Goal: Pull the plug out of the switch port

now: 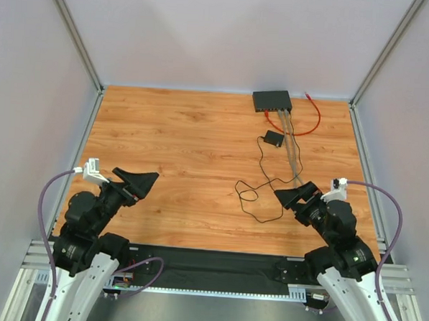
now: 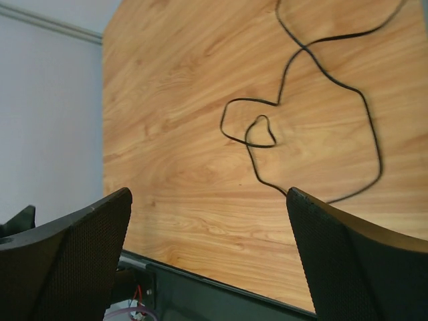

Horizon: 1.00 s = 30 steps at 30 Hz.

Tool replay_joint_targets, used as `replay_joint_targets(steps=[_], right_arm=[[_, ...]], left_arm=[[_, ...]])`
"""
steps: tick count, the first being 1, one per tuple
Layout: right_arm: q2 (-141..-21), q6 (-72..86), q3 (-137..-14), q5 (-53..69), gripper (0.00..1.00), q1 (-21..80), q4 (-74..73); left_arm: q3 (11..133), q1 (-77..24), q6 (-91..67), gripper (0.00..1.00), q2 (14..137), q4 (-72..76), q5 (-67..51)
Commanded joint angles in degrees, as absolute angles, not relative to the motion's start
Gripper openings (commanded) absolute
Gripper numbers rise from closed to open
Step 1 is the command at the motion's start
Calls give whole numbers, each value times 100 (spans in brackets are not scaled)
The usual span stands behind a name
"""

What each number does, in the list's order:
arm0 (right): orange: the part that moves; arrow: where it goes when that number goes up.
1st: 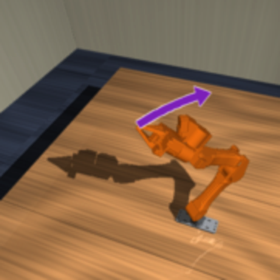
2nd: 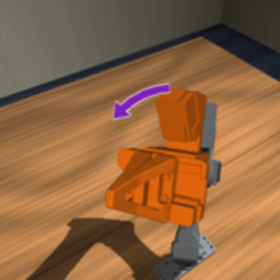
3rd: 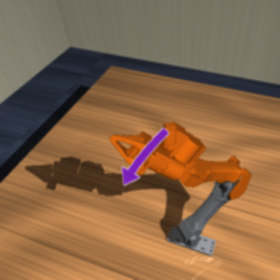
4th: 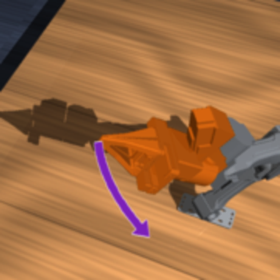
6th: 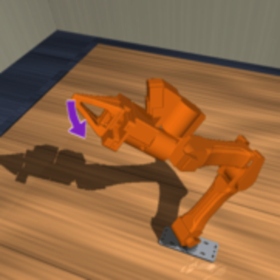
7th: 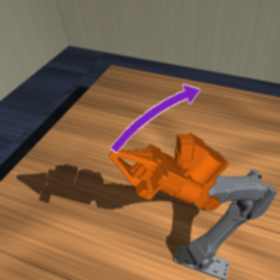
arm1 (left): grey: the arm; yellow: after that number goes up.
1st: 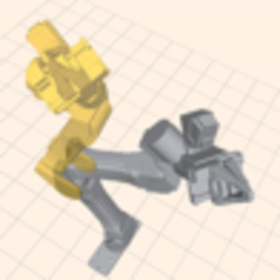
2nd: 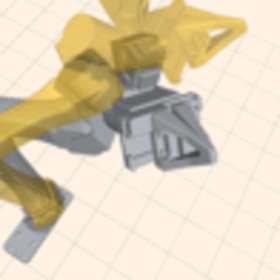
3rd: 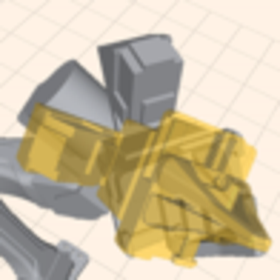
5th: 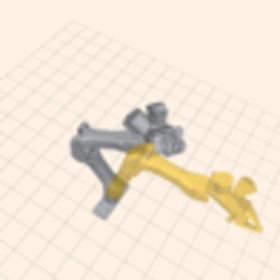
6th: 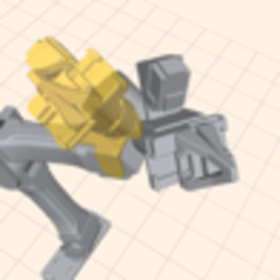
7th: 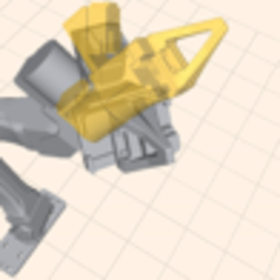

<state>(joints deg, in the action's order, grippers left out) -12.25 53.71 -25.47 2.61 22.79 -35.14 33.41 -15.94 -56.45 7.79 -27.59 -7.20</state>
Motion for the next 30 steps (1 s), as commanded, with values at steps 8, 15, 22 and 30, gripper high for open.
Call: replay_joint_targets(steps=[8,15,22,30], right_arm=[[-1554,5105,-3102,-376,100,2276,-4252],[-3101,4439,-4094,-369,100,2259,-5034],[-3762,3683,-4966,158,100,2268,-5432],[-3822,3709,-4982,71,100,2268,-4756]], left_arm=[[3138,-1600,-5836,100,704,-3419,-783],[3629,-1600,-5608,99,913,-4400,-843],[4596,-1600,-4834,96,2003,-5071,-1012],[5097,-1600,-4554,88,2583,-3983,-1116]])
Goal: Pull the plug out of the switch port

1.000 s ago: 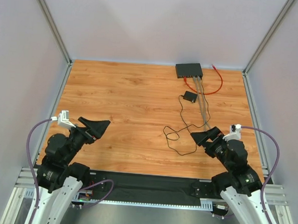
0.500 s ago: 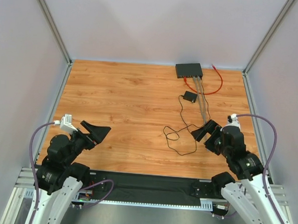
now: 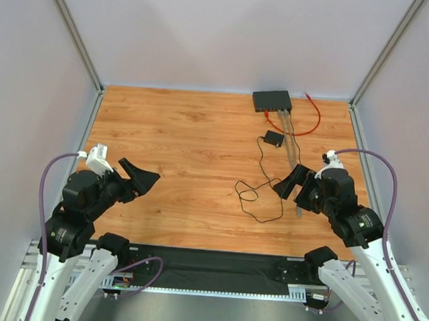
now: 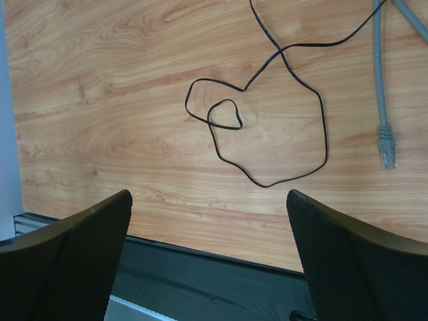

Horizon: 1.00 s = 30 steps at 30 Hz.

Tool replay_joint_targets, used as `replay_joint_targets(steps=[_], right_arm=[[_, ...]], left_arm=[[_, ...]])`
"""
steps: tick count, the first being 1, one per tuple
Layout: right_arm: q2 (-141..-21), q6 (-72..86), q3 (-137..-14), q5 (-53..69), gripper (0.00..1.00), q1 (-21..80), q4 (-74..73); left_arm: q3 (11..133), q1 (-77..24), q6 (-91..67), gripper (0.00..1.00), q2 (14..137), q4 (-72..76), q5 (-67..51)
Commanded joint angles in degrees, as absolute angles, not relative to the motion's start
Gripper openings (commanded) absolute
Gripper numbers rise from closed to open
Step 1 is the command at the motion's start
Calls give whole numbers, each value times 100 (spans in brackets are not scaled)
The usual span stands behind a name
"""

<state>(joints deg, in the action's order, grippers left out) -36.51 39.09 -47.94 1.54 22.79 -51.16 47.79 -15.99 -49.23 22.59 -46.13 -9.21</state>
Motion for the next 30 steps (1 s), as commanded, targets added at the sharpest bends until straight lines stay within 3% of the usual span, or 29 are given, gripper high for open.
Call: replay_joint_targets(steps=[1,7,14,17,25,30], right_arm=[[-3928,3596,-5088,9,100,2268,-4694],[-5254,3437,-5712,-588,100,2268,-4123],[-7720,3156,-6905,-1308,99,2145,-3122],[-8821,2918,-7504,-1397,93,1917,-2646],[-11869,2821,-10576,-915,79,1266,-2443],[-13050,2225,-12030,-1151,79,1266,-2574]], left_arm=[[5176,-1600,-4492,88,2706,-3921,-1090],[5484,-1600,-4123,85,3673,-3183,-1169],[5555,-1600,-3718,81,4805,-1847,-1257],[5642,-1600,-3796,77,5334,-1328,-1151],[6416,-1845,-3525,73,7108,-161,-1055],[6653,-1872,-3665,70,8471,1569,-677]])
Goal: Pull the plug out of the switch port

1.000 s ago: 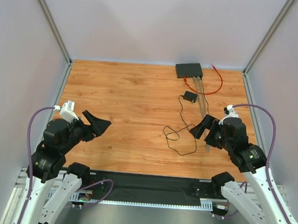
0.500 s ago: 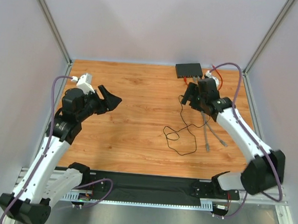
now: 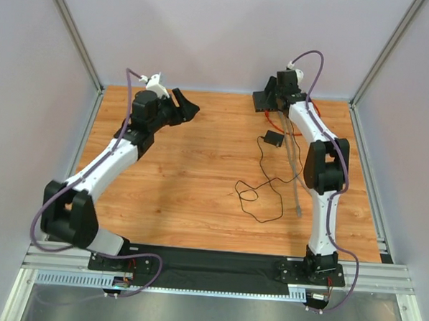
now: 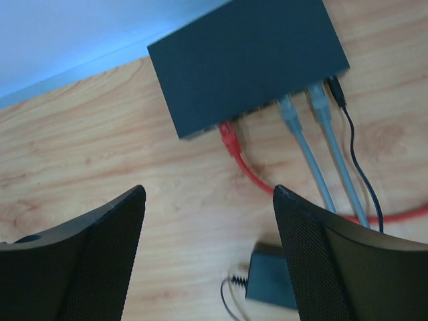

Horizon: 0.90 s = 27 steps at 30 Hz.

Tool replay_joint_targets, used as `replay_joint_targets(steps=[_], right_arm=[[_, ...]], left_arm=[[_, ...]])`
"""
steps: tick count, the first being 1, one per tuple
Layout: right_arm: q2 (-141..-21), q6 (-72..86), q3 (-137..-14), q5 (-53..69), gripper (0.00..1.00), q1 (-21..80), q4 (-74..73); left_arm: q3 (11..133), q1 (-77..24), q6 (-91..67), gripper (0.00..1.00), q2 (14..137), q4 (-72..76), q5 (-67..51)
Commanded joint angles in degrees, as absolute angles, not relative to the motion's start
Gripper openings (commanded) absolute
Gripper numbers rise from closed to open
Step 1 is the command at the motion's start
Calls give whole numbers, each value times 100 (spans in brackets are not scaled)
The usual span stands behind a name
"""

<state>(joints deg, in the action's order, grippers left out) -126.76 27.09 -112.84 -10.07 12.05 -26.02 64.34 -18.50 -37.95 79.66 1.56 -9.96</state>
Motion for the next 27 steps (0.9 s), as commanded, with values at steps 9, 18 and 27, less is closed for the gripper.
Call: replay_joint_targets(steps=[9,18,27], right_arm=[[-13886,1784,-12524,-1065,79,1169,-2514],[-14212,2100,-12718,-739,79,967,-2936],[-14221,2136,-12587,-458,73,967,-3059]], left_arm=[[8395,-1951,-3480,66,10801,1879,-1010],[7937,-2092,-3463,66,10916,2030,-1696],[7401,-2145,-3753,65,10898,2390,-1986]])
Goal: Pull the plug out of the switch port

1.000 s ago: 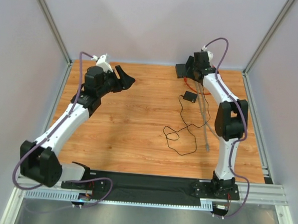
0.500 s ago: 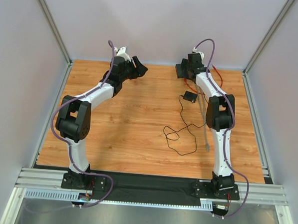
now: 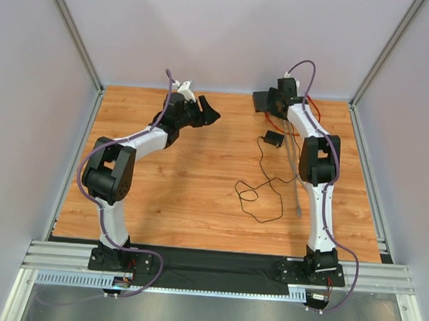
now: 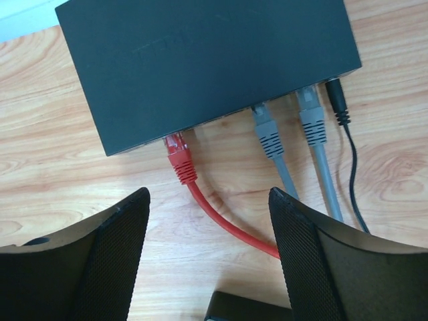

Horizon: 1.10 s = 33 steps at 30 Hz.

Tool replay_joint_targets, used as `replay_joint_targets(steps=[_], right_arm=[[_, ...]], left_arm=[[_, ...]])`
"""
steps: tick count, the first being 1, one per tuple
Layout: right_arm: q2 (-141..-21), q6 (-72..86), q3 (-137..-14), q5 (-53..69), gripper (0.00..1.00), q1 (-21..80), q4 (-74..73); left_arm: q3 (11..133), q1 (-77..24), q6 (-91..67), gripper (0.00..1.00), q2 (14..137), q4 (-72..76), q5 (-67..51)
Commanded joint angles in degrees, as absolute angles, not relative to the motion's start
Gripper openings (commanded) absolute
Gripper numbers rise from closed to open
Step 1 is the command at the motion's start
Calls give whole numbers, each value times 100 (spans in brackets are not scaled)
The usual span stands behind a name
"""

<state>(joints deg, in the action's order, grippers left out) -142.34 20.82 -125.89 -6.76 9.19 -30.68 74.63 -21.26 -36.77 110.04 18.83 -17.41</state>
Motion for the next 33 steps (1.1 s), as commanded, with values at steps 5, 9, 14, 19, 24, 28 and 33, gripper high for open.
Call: replay_joint_targets(steps=[5,9,14,19,24,28,33], right_arm=[[-14273,2127,-12577,-255,70,949,-2979],[-14344,2171,-12577,-220,69,958,-3006],[-14484,2188,-12691,-167,66,958,-3050],[-14625,2180,-12867,-79,66,949,-3234],[-14687,2153,-12946,-88,44,949,-3392],[-14669,2162,-12929,-123,44,967,-3524],[-14625,1935,-12902,-79,37,1011,-3700]], left_arm=[[7295,-2162,-3726,65,10828,2320,-1977],[7225,-2171,-3850,65,10837,2557,-2091],[7172,-2188,-3858,64,10855,2531,-2127],[7137,-2180,-3858,64,10819,2584,-2136],[7084,-2188,-3850,64,10784,2540,-2048],[7084,-2188,-3876,64,10811,2575,-2092],[7040,-2180,-3867,63,10784,2584,-2065]])
